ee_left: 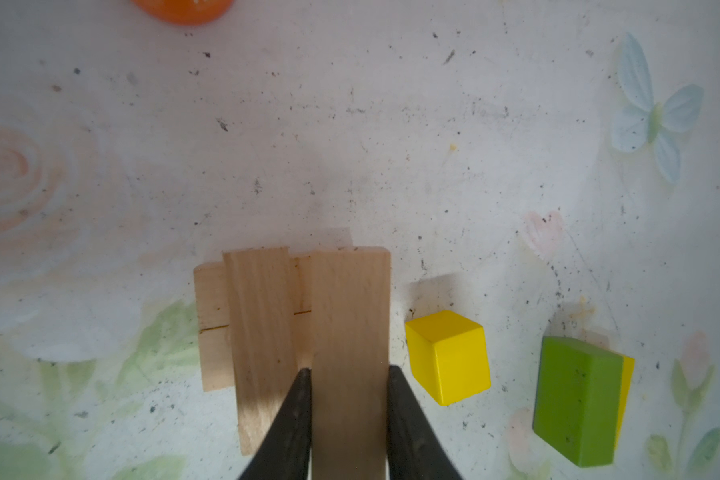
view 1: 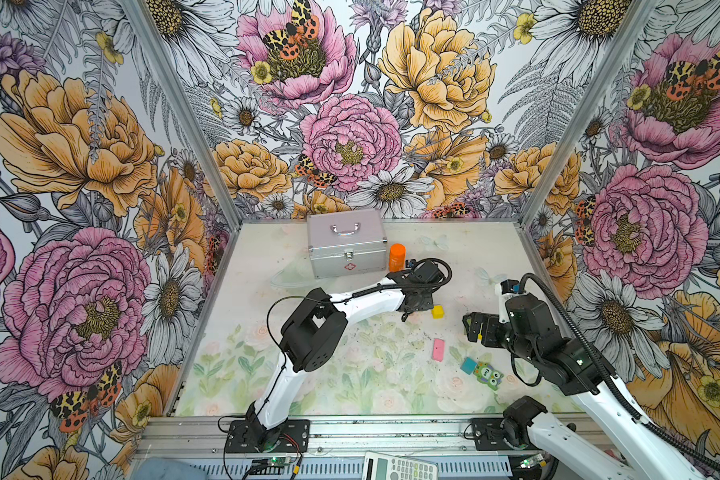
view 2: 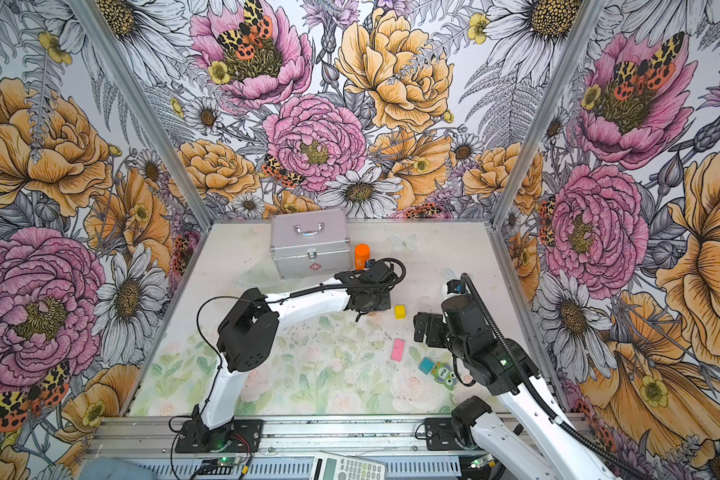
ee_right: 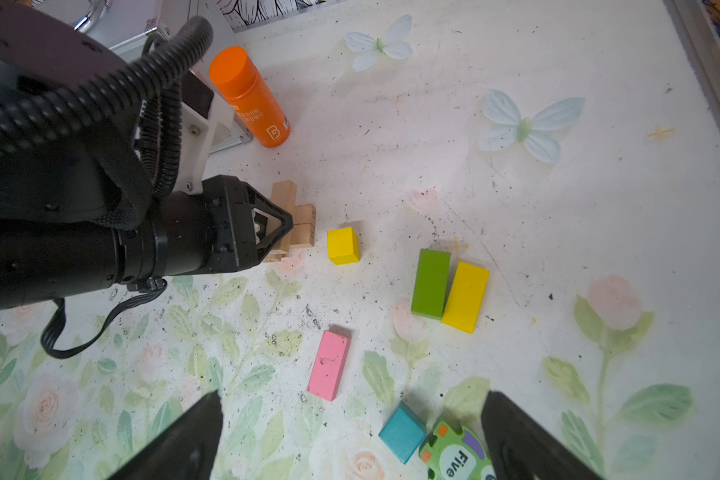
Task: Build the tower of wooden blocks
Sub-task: 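Lower the long block beside the first long block with the left gripper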
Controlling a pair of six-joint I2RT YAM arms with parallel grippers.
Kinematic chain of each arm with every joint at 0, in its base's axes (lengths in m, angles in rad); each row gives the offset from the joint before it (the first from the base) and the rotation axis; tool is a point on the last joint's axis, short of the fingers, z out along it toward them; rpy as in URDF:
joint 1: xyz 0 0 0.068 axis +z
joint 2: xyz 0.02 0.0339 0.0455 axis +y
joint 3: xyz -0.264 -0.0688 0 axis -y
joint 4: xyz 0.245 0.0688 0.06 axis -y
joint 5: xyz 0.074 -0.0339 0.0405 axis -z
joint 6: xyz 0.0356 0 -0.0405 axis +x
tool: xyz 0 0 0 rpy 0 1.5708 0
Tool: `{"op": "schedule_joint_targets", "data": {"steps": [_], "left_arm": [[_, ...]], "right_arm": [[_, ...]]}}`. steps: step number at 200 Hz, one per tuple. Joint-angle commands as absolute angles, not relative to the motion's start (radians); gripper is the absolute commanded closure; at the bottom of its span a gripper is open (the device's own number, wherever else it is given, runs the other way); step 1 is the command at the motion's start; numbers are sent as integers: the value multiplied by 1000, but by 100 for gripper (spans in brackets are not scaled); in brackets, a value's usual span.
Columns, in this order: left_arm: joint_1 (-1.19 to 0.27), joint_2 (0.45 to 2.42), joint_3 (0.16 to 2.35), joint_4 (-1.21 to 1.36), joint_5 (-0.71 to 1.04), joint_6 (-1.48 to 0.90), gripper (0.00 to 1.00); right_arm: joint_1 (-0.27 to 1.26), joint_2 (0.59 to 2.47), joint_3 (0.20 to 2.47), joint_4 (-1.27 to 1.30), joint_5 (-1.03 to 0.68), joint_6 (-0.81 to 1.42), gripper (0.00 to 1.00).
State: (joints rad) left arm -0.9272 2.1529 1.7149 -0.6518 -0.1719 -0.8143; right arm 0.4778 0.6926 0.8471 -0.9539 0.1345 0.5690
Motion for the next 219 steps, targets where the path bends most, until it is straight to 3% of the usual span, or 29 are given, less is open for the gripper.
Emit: {"op": "schedule_joint_targets", "data": {"steps": [1, 219], "left_arm": [[-933, 2165, 1723, -660, -203, -833, 71], [-934, 2197, 1747, -682, -197, -845, 70]], "right_arm": [[471, 683, 876, -957, 127, 578, 1], [468, 676, 873, -956, 121, 575, 0]]}}
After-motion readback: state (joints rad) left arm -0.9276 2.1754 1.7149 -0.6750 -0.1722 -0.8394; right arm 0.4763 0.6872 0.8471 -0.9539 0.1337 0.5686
